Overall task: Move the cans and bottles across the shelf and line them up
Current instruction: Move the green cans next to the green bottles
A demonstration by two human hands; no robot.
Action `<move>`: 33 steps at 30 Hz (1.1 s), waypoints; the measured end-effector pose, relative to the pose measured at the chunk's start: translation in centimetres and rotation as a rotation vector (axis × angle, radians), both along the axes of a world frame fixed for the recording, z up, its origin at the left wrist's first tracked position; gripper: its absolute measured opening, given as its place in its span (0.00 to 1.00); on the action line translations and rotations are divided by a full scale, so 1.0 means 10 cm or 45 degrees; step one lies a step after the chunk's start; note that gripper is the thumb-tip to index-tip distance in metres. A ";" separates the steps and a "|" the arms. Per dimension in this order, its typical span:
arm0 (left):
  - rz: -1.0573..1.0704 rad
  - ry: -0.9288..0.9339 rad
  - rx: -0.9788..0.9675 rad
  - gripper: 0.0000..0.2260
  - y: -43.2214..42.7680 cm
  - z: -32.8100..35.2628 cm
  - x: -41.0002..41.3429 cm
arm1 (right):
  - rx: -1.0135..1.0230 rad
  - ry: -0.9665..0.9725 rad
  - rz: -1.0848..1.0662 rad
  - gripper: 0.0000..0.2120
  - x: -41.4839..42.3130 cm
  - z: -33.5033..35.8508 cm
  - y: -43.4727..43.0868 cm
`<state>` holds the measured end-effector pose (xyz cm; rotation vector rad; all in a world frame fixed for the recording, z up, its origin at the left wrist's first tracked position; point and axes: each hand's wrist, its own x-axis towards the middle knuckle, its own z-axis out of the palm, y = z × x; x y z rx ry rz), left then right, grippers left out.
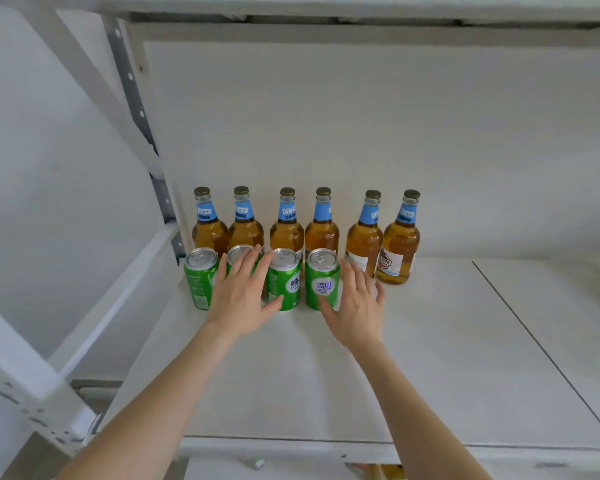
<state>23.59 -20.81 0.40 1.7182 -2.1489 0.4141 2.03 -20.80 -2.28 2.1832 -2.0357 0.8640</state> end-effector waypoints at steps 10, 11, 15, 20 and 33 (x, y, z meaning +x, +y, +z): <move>-0.037 -0.070 0.054 0.42 -0.46 0.00 -0.01 | 0.340 -1.008 0.396 0.35 -0.05 -0.17 -0.47; -0.036 -0.067 0.066 0.42 -0.47 0.01 -0.02 | 0.355 -1.044 0.407 0.34 -0.05 -0.17 -0.49; -0.041 0.058 0.071 0.38 -0.44 0.07 -0.05 | 0.378 -1.158 0.409 0.30 -0.03 -0.18 -0.50; -0.081 0.226 0.004 0.31 -0.38 0.03 -0.08 | 0.395 -1.219 0.354 0.34 -0.05 -0.13 -0.43; -0.126 0.650 0.098 0.32 0.25 0.09 -0.14 | 0.506 -1.395 0.267 0.29 -0.14 0.14 0.18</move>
